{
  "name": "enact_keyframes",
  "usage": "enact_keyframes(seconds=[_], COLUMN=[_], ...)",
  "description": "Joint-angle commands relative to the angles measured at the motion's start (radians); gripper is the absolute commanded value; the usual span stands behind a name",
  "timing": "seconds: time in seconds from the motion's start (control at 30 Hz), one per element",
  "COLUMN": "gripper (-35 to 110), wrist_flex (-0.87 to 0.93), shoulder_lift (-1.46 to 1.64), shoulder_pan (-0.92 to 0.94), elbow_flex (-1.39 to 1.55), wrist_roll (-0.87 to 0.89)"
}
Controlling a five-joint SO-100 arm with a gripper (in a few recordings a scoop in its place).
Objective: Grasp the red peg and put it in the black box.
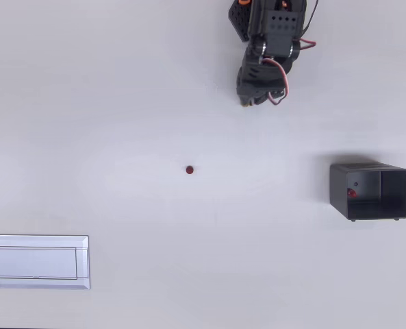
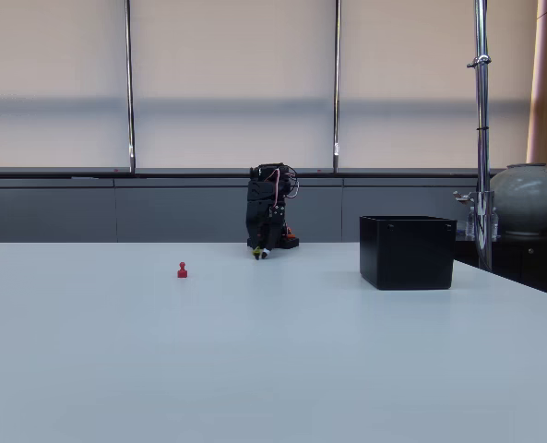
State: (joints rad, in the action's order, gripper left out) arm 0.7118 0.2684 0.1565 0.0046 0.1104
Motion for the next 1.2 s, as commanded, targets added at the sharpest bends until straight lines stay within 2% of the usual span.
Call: enact_keyframes(seconds=[0.0, 0.43, 0.83, 1.17], gripper=[3, 8, 14, 19], wrist_flex=[-0.175, -0.689, -1.278, -1.474], shoulder_lift=[0.138, 0.506, 0.911, 1.06], shoulder_pan=[0.041, 0.163, 0.216, 0.201], elbow_flex=[0.014, 0.021, 0.023, 0.061], wrist_roll=[-0.011, -0.117, -0.143, -0.216])
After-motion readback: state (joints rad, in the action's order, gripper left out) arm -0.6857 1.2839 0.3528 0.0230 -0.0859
